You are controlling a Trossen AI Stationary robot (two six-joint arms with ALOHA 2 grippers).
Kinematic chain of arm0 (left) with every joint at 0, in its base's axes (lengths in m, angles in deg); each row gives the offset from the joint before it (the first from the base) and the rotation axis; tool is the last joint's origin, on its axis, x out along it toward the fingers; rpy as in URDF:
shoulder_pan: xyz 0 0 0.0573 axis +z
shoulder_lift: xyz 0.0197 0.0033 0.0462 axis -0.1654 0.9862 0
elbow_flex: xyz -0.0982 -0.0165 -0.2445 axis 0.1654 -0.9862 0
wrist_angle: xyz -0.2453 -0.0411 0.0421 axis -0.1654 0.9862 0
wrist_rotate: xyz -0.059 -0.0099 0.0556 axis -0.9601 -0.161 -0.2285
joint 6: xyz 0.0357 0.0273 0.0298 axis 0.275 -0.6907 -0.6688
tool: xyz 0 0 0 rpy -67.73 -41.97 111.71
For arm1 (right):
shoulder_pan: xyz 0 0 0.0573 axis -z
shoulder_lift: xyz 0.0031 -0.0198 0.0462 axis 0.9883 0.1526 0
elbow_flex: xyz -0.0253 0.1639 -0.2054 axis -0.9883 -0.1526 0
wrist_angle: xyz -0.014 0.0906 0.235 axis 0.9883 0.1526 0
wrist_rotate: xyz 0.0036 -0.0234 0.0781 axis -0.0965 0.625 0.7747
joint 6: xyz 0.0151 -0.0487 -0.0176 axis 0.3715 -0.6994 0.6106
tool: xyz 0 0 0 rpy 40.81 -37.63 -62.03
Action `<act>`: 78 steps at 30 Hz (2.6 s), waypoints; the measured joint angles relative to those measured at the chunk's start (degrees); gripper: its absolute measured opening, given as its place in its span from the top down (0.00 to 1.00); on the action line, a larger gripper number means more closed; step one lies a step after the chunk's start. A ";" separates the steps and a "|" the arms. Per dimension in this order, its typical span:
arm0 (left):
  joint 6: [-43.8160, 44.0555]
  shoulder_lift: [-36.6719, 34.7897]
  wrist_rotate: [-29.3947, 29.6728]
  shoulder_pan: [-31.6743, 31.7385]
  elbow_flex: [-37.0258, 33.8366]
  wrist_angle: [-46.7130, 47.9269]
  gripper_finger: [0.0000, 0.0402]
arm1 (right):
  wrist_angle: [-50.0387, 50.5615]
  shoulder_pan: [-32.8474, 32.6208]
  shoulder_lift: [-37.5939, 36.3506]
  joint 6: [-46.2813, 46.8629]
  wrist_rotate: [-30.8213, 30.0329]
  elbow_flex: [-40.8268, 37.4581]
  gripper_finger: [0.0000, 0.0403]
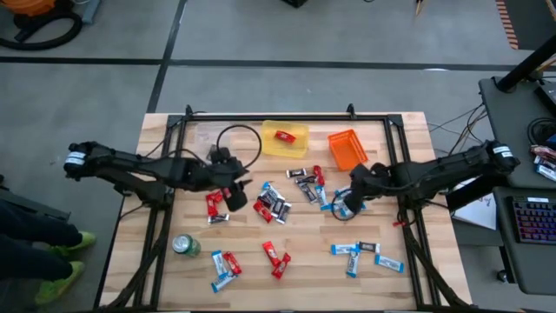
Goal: Sort candy
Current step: Put the white chocolate bar into the orange bin
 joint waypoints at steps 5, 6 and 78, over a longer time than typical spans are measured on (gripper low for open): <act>-1.05 -0.05 0.20 -0.11 0.00 -1.35 0.68 | 3.67 0.02 5.90 -16.98 2.20 1.52 0.76; -1.05 -0.07 0.22 -0.11 0.00 -1.40 0.68 | 3.85 0.17 7.06 -19.81 2.22 1.73 0.75; -3.44 0.42 -3.65 -0.50 -5.40 -13.00 0.68 | 0.47 11.15 20.65 -39.43 11.33 9.09 0.98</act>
